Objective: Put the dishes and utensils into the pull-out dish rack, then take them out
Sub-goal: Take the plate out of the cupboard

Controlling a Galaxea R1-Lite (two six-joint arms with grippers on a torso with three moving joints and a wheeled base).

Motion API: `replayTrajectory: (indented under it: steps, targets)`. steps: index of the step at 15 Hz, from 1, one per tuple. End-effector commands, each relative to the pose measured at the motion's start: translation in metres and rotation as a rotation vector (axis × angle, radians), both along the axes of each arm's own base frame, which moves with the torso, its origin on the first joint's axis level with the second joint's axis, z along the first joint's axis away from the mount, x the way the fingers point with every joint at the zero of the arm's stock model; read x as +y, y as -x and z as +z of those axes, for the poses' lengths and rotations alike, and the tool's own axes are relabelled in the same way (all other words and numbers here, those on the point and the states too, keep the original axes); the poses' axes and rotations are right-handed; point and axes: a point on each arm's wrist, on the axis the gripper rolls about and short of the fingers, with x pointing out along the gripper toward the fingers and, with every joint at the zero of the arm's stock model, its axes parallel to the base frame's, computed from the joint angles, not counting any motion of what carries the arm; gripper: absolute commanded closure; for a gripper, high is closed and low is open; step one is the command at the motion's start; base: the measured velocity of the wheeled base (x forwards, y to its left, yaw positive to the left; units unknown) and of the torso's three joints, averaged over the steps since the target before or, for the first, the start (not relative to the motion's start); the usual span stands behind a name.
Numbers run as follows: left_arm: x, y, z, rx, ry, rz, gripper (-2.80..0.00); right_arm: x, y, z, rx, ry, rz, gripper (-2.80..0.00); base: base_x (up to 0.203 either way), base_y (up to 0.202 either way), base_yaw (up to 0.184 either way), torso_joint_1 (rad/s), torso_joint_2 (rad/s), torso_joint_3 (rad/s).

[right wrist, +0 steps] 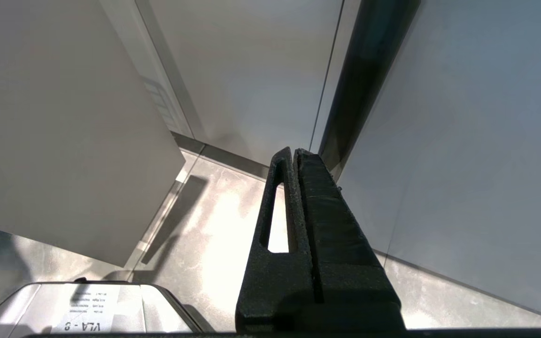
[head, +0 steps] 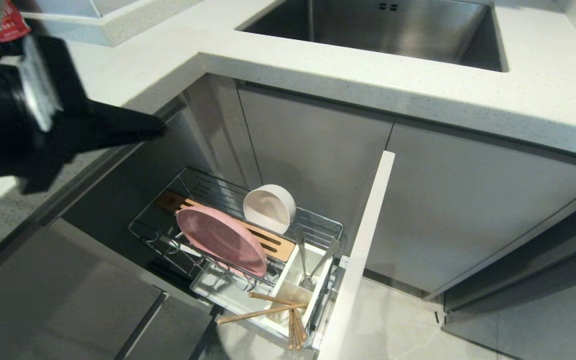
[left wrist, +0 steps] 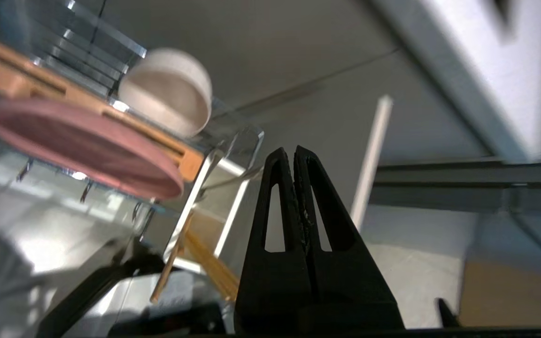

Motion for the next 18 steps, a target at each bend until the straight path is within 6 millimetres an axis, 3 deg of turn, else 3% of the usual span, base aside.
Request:
replayTrajectory:
  steps: [1, 3, 6, 7, 12, 18]
  targets:
    - [-0.045, -0.019, -0.031, 0.069, -0.132, 0.061, 0.0, 0.0, 0.0, 0.0, 0.0, 0.0, 0.0, 0.0, 0.0, 0.0, 0.0, 0.0, 0.0, 0.0]
    - [-0.077, -0.033, -0.062, 0.097, -0.253, 0.178, 0.0, 0.0, 0.0, 0.0, 0.0, 0.001, 0.0, 0.0, 0.0, 0.0, 0.0, 0.0, 0.0, 0.0]
    - [-0.102, -0.048, -0.098, 0.149, -0.374, 0.313, 0.0, 0.0, 0.0, 0.0, 0.001, 0.001, 0.0, 0.0, 0.0, 0.0, 0.0, 0.0, 0.0, 0.0]
    - [-0.105, -0.054, -0.106, 0.152, -0.406, 0.369, -2.8, 0.0, 0.0, 0.0, 0.0, 0.001, 0.0, 0.0, 0.0, 0.0, 0.0, 0.0, 0.0, 0.0]
    - [-0.11, -0.064, -0.114, 0.178, -0.408, 0.465, -2.8, 0.0, 0.0, 0.0, 0.0, 0.001, 0.0, 0.0, 0.0, 0.0, 0.0, 0.0, 0.0, 0.0]
    - [-0.114, -0.094, -0.127, 0.205, -0.32, 0.604, -2.8, 0.0, 0.0, 0.0, 0.0, 0.001, 0.0, 0.0, 0.0, 0.0, 0.0, 0.0, 0.0, 0.0]
